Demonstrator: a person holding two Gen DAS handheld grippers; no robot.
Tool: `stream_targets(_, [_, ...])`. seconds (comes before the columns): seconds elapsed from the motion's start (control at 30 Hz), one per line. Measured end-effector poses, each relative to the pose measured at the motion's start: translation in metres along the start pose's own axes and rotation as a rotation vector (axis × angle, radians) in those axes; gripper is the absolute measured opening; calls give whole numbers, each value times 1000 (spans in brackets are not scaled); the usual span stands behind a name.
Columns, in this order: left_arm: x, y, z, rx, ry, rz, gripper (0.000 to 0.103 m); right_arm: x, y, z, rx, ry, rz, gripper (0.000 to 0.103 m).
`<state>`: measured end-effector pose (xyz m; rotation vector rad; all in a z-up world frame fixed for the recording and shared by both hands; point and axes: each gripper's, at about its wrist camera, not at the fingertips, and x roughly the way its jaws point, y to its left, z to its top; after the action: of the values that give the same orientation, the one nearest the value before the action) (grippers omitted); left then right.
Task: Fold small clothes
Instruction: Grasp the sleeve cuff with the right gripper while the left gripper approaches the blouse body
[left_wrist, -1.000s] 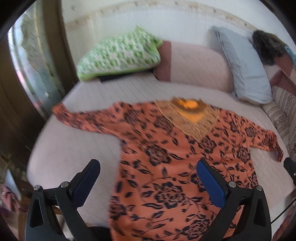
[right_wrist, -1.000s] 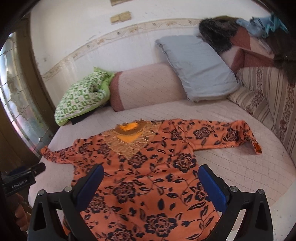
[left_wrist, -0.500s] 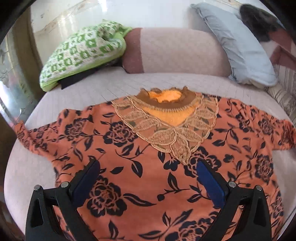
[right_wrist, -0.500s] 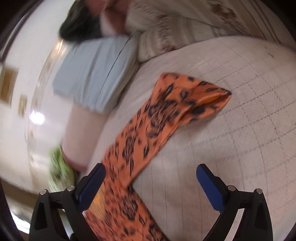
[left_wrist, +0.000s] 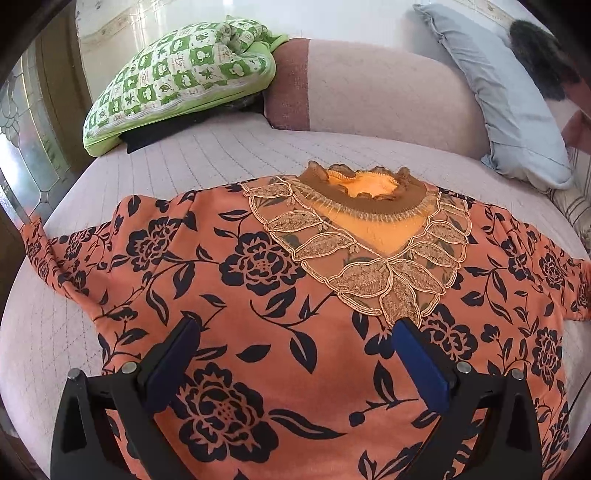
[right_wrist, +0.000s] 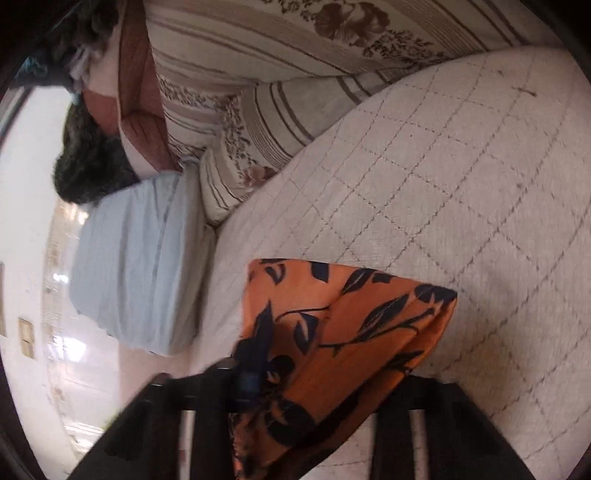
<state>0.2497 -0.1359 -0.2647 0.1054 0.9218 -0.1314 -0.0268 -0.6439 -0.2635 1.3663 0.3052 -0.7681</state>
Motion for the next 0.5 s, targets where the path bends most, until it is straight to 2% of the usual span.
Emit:
stream_targets(0.03, [1, 1, 0, -1, 1, 2, 103, -2, 10, 1, -38, -14, -15, 14])
stream_targets(0.13, [2, 7, 3, -20, 4, 11, 103, -13, 56, 0, -217, -73, -32, 10])
stream_targets(0.27, [-1, 19, 9, -69, -11, 31, 103, -28, 138, -21, -418, -62, 82, 8])
stream_targets(0.37, [0, 31, 17, -109, -21, 57, 103, -36, 199, -59, -524, -6, 190, 9])
stream_targets(0.5, [-3, 56, 29, -178, -38, 104, 103, -34, 270, -148, -658, 121, 334, 9])
